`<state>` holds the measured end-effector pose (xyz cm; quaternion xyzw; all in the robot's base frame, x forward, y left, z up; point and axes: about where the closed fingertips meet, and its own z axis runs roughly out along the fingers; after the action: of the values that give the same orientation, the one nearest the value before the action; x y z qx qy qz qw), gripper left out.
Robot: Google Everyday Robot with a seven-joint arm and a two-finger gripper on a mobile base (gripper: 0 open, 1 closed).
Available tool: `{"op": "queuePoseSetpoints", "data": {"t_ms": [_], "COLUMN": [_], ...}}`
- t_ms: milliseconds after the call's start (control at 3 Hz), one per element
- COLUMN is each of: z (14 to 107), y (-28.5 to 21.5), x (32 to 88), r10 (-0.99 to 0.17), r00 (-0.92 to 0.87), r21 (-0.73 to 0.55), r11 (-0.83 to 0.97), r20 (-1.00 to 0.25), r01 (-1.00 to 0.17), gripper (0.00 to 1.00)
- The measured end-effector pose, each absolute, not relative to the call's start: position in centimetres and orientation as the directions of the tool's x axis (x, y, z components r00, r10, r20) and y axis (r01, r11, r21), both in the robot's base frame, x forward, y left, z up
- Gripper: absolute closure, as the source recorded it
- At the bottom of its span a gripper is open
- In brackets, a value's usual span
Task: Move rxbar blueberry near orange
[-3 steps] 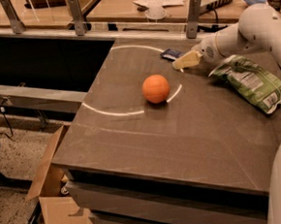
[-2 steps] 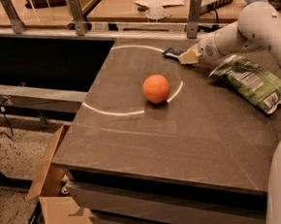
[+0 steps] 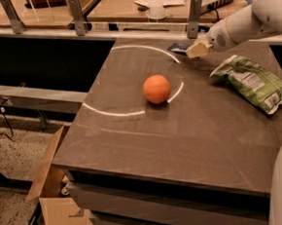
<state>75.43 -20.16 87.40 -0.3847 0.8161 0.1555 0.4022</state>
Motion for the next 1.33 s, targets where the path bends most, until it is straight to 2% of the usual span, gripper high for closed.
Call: {"op": "queuePoseSetpoints", "data": {"t_ms": [333, 667, 1333], "z": [92.2, 93.4, 93.6], "y": [-24.3, -26.9, -27.4], "x": [71.2, 68.9, 61.2], "r10": [-0.656, -0.728, -0.761], "r00": [-0.303, -0.285, -0.334], "r21": [-0.164, -0.197, -0.068], "r11": [0.551, 0.500, 0.442], "r20": [-0.691, -0.624, -0.556], "r01": [-0.819, -0.843, -0.894], "gripper": [1.00, 1.00, 1.00]}}
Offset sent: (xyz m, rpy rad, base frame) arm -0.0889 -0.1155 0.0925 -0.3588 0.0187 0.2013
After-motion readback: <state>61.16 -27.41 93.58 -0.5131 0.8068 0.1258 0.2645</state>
